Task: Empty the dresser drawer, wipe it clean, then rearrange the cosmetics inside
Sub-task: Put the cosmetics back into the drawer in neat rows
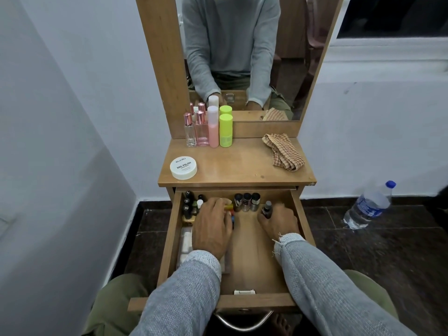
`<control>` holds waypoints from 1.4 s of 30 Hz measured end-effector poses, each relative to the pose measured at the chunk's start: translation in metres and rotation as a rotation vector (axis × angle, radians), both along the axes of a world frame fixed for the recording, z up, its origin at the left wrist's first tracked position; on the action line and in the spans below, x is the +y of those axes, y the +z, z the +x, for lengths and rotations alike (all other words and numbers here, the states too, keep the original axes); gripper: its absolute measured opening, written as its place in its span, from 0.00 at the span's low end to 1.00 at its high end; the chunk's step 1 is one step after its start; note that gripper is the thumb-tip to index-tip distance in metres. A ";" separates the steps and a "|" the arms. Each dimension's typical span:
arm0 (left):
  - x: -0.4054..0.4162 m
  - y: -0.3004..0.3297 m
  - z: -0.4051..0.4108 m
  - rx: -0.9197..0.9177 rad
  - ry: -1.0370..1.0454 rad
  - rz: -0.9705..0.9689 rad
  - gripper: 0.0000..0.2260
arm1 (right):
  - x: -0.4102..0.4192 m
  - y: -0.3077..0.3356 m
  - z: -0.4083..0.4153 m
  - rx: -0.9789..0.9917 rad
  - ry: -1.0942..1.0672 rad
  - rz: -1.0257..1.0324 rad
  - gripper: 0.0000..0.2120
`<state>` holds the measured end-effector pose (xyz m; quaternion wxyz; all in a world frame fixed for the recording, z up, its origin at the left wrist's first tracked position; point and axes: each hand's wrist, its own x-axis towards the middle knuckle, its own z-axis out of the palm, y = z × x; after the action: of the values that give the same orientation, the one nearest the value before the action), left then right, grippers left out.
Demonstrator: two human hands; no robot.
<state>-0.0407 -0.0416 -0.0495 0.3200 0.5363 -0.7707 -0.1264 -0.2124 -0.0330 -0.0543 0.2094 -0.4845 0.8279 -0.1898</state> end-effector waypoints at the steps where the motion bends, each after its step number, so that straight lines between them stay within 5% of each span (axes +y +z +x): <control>1: 0.000 0.000 0.000 -0.001 0.007 0.015 0.10 | 0.000 -0.002 -0.001 -0.003 0.001 0.007 0.13; 15: 0.000 -0.002 0.001 0.027 0.025 0.086 0.08 | -0.003 -0.007 -0.002 -0.025 -0.011 0.038 0.16; 24: 0.002 -0.001 0.001 0.045 0.020 0.117 0.08 | -0.014 -0.020 -0.010 -0.005 -0.008 0.104 0.07; 42: 0.000 -0.003 0.001 0.046 0.023 0.139 0.09 | -0.028 -0.017 -0.012 -0.013 0.000 0.031 0.08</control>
<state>-0.0397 -0.0420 -0.0528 0.3011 0.5628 -0.7464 -0.1884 -0.2246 -0.0611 -0.0709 0.2222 -0.4800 0.8293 -0.1801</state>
